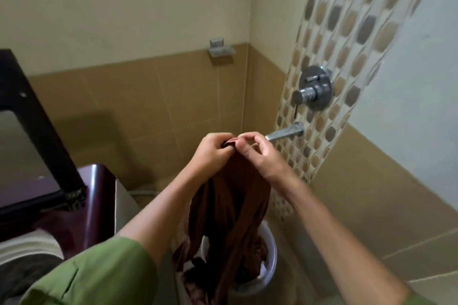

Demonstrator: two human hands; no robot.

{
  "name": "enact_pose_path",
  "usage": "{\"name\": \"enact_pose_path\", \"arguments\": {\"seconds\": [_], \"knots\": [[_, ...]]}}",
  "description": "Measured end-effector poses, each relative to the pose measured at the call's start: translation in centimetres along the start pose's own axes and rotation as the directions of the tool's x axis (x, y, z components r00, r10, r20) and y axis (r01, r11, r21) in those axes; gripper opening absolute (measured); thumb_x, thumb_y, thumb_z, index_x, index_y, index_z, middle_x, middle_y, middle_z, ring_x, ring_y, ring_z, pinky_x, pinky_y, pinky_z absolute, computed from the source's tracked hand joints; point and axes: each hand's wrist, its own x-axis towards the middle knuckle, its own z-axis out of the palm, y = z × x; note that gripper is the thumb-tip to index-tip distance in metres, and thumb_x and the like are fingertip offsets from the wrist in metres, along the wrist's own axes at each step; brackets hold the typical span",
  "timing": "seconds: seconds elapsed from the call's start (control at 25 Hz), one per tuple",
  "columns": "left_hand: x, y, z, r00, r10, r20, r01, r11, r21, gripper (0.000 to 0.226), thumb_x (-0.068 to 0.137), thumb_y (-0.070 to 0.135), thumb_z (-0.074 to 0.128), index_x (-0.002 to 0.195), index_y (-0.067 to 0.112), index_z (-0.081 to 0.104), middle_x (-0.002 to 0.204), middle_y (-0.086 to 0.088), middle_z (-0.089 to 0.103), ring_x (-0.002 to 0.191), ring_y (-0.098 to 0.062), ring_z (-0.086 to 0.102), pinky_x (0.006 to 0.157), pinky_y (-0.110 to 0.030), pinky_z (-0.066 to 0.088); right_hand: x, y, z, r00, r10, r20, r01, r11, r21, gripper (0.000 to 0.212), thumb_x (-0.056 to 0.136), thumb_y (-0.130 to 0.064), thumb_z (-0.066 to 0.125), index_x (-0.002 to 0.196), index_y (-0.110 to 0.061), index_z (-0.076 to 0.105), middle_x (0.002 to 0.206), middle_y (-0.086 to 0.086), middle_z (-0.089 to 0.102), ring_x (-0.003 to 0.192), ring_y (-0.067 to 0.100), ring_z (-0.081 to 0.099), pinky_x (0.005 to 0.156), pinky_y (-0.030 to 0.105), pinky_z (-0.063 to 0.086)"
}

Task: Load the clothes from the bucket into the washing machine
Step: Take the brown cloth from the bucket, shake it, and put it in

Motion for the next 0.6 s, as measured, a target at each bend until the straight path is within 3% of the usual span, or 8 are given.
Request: {"name": "enact_pose_path", "arguments": {"seconds": [0.08,0.2,0.28,0.4,0.52,0.6], "knots": [[0.2,3.9,-1.6,0.999,0.038,0.004,-0.039,0.998,0.043,0.031,0.069,0.021,0.049,0.078,-0.006,0.063,0.066,-0.015,0.057,0.064,-0.013,0.045,0.056,-0.034,0.035,-0.2,-3.8,-1.5,0.994,-0.023,0.103,0.043,0.979,-0.198,0.035,0.087,-0.048,0.062,0.106,-0.02,0.068,0.094,-0.006,0.071,0.086,0.008,0.064,0.077,0.03,0.049],[-0.3,7.3,-4.1,0.995,0.02,-0.094,-0.019,1.0,0.009,0.013,0.069,0.021,0.049,0.07,0.016,0.062,0.054,0.009,0.052,0.05,-0.006,0.039,0.047,-0.023,0.032,-0.5,-9.3,-2.6,0.993,-0.108,0.047,0.117,0.95,-0.289,0.022,0.093,-0.025,0.057,0.093,-0.011,0.074,0.079,-0.001,0.071,0.07,0.013,0.058,0.066,0.035,0.042],[-0.8,8.5,-5.3,0.993,0.015,-0.119,-0.008,0.998,0.059,0.009,0.067,0.021,0.047,0.063,0.023,0.054,0.048,0.014,0.046,0.047,-0.006,0.037,0.046,-0.022,0.03,-1.2,-12.6,-2.3,0.978,-0.208,-0.019,0.197,0.946,-0.257,0.02,0.093,-0.017,0.055,0.09,-0.015,0.075,0.083,-0.001,0.075,0.076,0.008,0.062,0.069,0.03,0.045],[-1.9,8.0,-6.3,0.995,-0.015,-0.103,0.037,0.976,0.216,0.016,0.07,0.018,0.046,0.073,0.015,0.062,0.066,0.006,0.065,0.066,-0.017,0.06,0.057,-0.031,0.045,-2.3,-16.8,-1.2,0.928,-0.315,-0.197,0.292,0.947,-0.135,0.024,0.094,-0.018,0.056,0.075,-0.019,0.07,0.071,-0.009,0.07,0.071,0.002,0.059,0.07,0.028,0.045],[-4.1,4.9,-6.8,0.988,-0.116,-0.097,0.14,0.943,0.301,0.023,0.069,0.008,0.044,0.07,0.022,0.062,0.074,0.003,0.069,0.076,-0.022,0.066,0.057,-0.027,0.046,-3.4,-20.7,-1.1,0.858,-0.312,-0.408,0.335,0.942,-0.016,0.026,0.094,-0.018,0.056,0.073,-0.025,0.07,0.071,-0.013,0.068,0.077,0.009,0.063,0.076,0.029,0.049],[-6.2,2.7,-8.4,0.965,-0.203,-0.164,0.246,0.918,0.31,0.03,0.068,0.009,0.041,0.074,0.026,0.065,0.075,0.001,0.067,0.076,-0.026,0.063,0.062,-0.028,0.044,-4.6,-23.2,-1.3,0.782,-0.285,-0.555,0.384,0.921,0.068,0.026,0.094,-0.016,0.055,0.074,-0.022,0.07,0.073,-0.009,0.068,0.079,0.013,0.063,0.077,0.029,0.049]]}}
